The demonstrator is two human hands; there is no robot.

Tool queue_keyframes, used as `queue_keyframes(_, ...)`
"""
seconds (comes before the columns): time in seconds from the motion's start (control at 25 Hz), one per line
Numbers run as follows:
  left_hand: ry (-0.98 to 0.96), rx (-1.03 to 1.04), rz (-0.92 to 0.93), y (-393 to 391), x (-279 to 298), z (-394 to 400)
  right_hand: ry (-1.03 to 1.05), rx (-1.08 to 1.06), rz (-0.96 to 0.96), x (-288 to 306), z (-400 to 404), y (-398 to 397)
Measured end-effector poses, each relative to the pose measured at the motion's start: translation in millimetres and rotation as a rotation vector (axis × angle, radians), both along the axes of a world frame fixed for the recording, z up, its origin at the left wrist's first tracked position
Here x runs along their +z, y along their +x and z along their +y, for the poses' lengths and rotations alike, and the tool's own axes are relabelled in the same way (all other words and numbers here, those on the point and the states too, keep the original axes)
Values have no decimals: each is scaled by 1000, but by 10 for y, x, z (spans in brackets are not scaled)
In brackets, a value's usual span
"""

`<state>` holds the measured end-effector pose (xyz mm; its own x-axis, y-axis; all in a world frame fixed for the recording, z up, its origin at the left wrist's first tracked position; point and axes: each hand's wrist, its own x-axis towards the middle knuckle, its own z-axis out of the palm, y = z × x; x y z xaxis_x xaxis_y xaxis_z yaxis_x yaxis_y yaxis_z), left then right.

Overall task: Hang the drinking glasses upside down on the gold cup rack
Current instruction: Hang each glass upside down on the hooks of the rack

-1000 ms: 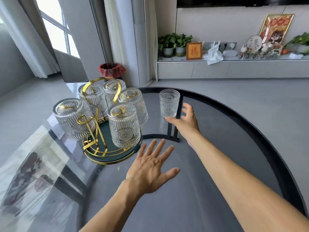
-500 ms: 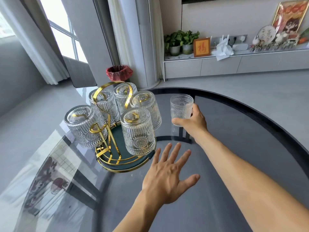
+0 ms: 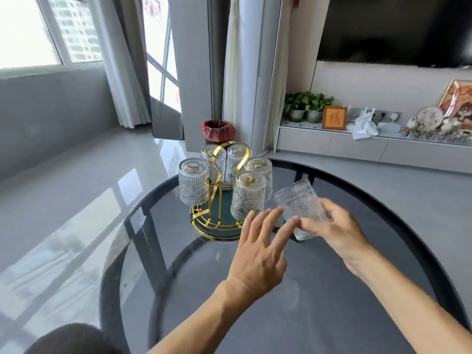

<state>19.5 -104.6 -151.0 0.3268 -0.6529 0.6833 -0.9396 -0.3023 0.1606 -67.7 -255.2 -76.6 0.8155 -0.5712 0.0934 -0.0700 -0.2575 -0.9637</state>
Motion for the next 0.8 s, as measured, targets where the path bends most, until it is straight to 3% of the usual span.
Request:
queue_keyframes(0.2,-92,75,-358,212,674,384,36,130,-36,468,532,54)
queue_keyframes(0.36,-119,47,-398,473,1009,677,46,190,-37,694,813,174)
queue_keyframes(0.44,-174,100,-298,603,1059,818,15,222,0,775,850,239)
queue_keyframes(0.56,-291,146,97,660,989,952,-58,167,0,939,837,451)
queue_keyframes(0.68,-440,167,498,668,840,959,-469,96,88,1092,793,802)
queue_keyframes(0.8,-536,144,624,774,747,943,-757,160,243,1172,715,1191)
